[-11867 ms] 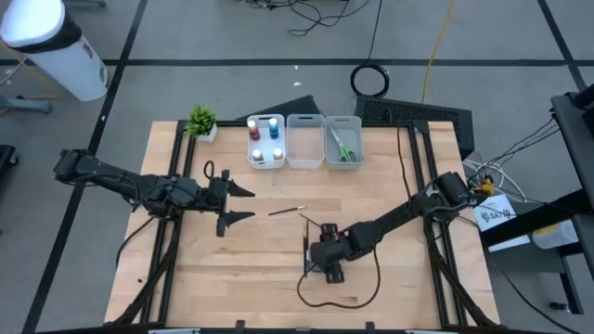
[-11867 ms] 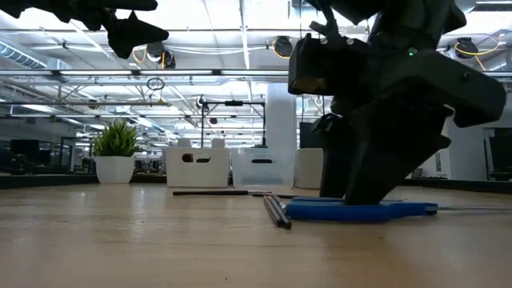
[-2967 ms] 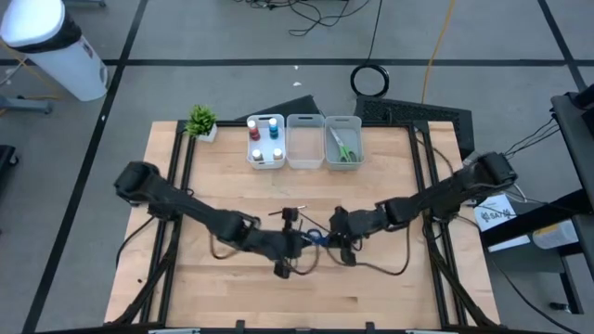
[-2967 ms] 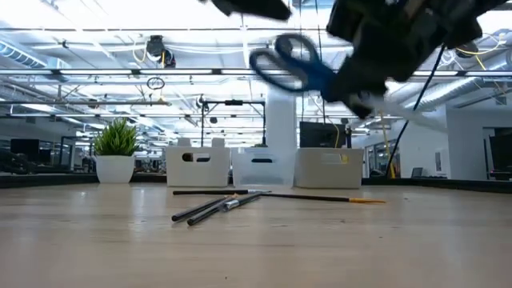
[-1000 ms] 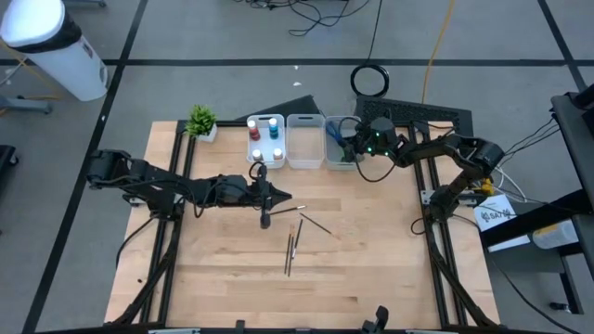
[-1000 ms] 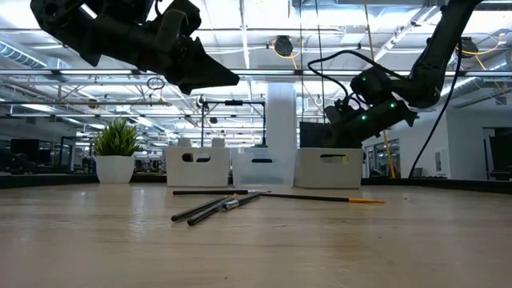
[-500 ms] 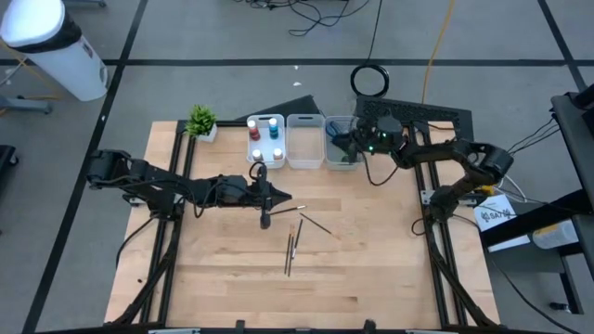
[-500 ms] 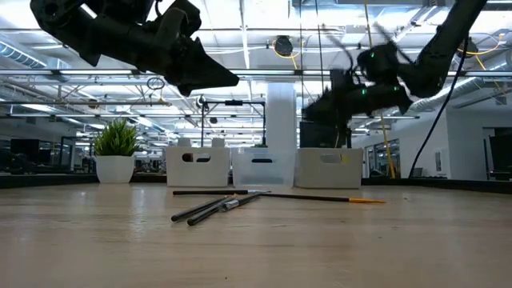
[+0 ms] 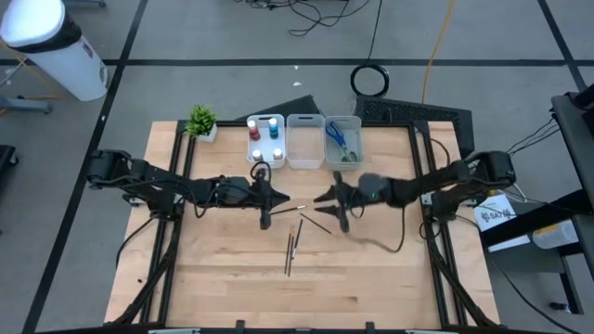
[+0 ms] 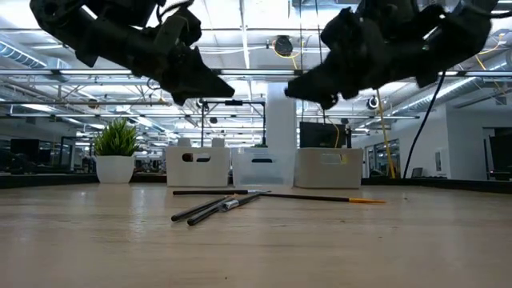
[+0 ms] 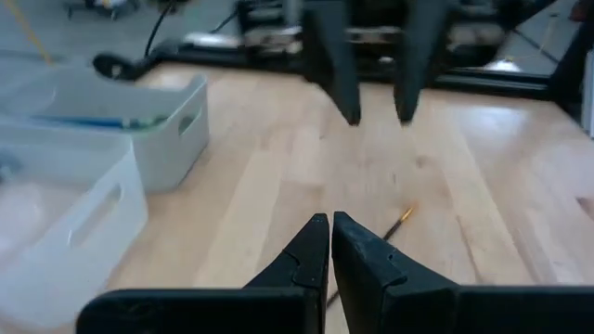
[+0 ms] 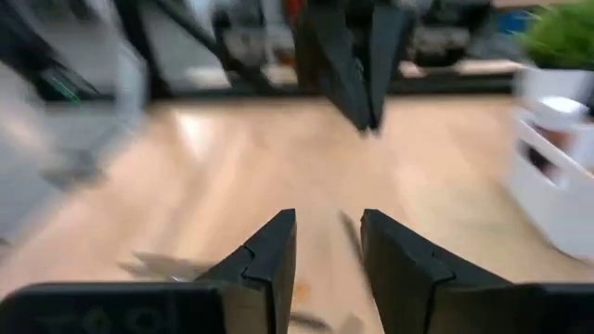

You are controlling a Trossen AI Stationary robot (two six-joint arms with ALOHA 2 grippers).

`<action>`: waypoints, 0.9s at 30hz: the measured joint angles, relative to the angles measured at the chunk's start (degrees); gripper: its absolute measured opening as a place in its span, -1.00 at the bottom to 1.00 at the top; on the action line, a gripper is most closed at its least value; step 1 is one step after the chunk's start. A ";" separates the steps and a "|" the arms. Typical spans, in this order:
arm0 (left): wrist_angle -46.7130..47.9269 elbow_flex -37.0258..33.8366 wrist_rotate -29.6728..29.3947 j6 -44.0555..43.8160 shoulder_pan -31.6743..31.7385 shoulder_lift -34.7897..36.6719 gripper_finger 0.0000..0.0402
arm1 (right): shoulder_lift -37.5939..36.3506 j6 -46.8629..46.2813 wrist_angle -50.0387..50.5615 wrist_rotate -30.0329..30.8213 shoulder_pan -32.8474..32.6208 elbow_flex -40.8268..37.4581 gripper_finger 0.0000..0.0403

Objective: Pick & Place Paint Supplies
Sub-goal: Put the golden paint brush into the transparent bin

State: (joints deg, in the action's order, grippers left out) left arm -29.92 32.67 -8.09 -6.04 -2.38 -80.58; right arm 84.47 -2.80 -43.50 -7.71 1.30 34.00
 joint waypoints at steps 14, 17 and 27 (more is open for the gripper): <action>-0.31 0.00 -2.96 -5.16 0.01 -0.44 -0.85 | 13.49 3.84 14.08 13.59 -2.76 10.25 -0.95; -0.14 0.00 -2.96 -5.16 0.01 -0.44 -0.85 | 18.68 3.24 16.74 10.07 -2.11 15.09 -0.96; 4.74 0.00 -1.84 -5.18 -0.36 -0.44 -0.85 | 13.59 -11.57 50.61 13.77 -11.70 21.66 -0.99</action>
State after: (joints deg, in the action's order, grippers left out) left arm -25.18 32.67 -9.93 -11.22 -2.74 -81.01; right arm 98.06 -14.38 7.11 6.06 -10.40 55.66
